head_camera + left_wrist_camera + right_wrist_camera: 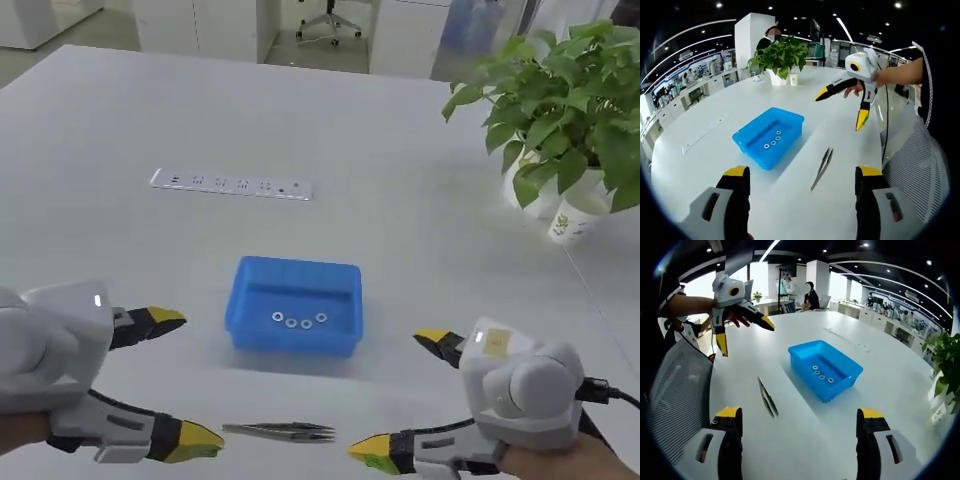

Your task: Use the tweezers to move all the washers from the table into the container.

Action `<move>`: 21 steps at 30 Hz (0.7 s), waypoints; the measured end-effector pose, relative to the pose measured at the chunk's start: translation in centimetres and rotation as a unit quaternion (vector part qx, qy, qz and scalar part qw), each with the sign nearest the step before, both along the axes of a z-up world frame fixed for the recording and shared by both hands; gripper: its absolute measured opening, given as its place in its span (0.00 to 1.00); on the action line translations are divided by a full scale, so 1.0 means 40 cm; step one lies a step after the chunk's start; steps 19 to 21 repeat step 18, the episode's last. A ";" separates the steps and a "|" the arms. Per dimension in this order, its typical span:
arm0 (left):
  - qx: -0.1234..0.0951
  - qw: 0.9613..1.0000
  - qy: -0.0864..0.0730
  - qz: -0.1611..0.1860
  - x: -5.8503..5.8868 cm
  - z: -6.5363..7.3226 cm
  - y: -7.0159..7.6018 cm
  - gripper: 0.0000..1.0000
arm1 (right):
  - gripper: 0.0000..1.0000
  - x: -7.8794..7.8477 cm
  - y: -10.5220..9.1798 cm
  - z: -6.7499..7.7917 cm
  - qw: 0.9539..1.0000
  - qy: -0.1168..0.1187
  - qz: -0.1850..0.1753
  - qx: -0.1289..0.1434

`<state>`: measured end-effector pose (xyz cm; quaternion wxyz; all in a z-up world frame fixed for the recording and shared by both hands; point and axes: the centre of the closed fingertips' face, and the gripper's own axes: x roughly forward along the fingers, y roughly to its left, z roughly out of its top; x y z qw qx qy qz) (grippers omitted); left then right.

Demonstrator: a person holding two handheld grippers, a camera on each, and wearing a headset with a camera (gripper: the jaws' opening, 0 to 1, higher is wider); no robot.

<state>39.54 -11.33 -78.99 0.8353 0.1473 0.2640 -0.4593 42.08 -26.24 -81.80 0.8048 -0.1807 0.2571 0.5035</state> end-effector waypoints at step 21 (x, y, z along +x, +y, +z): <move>0.007 1.000 -0.001 -0.010 0.005 0.003 -0.001 0.99 | 1.00 -0.017 -0.010 -0.001 1.000 0.002 -0.001 0.002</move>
